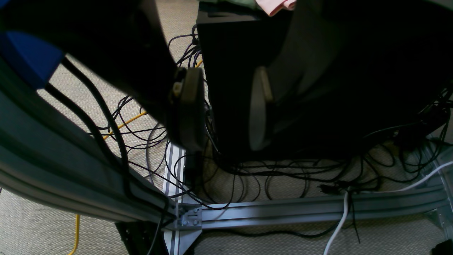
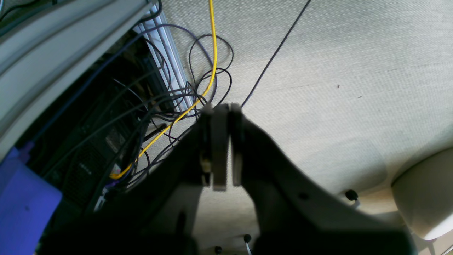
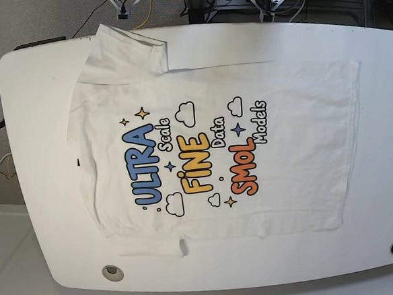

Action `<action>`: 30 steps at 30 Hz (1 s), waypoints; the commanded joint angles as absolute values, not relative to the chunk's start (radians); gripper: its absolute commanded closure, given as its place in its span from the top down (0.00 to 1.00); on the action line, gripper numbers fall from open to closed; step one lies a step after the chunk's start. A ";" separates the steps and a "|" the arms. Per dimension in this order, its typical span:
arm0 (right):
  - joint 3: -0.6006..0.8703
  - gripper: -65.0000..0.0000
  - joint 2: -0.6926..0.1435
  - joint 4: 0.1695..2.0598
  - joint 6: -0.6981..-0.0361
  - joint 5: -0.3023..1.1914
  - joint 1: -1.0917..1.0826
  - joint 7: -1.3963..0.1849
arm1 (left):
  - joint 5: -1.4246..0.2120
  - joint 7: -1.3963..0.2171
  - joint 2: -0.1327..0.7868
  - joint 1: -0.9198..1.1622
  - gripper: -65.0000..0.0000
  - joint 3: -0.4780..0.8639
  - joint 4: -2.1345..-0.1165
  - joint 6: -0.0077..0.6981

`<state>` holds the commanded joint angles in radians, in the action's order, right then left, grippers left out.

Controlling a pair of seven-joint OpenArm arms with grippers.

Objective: Fold the T-shirt properly

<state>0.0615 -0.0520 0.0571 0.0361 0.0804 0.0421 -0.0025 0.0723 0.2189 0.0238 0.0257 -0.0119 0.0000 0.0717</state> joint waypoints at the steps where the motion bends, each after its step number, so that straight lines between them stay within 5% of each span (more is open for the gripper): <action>1: 0.062 0.01 -0.052 0.055 0.035 0.082 0.045 -0.003 | 0.072 0.218 0.024 0.026 0.28 -0.011 0.000 0.072; 30: 0.061 0.02 -0.057 0.060 0.043 0.082 0.064 -0.001 | 0.069 0.250 0.041 0.054 0.25 -0.010 0.000 0.073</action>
